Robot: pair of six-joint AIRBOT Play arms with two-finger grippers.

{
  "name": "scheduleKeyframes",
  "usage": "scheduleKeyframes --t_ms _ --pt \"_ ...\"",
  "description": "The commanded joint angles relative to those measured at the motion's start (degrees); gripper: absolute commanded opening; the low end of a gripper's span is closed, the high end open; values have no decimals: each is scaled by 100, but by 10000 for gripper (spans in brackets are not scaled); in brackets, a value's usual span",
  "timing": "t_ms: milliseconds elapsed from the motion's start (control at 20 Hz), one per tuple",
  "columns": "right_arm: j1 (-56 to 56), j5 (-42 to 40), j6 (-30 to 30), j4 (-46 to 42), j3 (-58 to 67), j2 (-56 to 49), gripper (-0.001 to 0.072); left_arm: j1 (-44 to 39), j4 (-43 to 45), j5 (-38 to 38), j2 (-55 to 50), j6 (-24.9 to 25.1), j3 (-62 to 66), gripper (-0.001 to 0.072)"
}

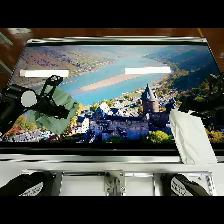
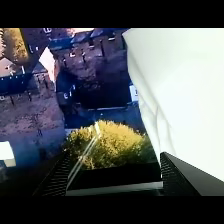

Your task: Fold the shirts.

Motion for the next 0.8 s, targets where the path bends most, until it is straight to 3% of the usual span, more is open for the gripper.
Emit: scheduleKeyframes --t_ms 0,50,100,150,200,300,450,650,750 --pt "-2 -254 -4 20 7 -4 689 0 -256 74 -2 -2 0 203" --pt "-2 -343 -4 22 7 -4 689 0 -365 83 -11 2 0 212" --pt "-2 -398 -4 26 7 -4 689 11 -267 52 -42 -9 0 273" --pt "-2 -409 -4 26 4 -4 689 79 120 -17 -120 -415 -4 520" --pt "-2 -409 -4 24 4 -4 689 216 599 -101 -240 -966 -4 720" --pt "-2 -411 -2 28 4 -4 689 785 1084 -94 -527 -1104 2 720" --pt "-2 -444 -2 31 4 -4 689 1707 584 492 -927 -1565 0 720" --pt "-2 -518 -2 37 4 -4 689 1987 455 1344 -1720 -1604 2 720" --pt "-2 -501 -2 57 4 -4 689 2044 490 1453 -2159 -1864 4 720"
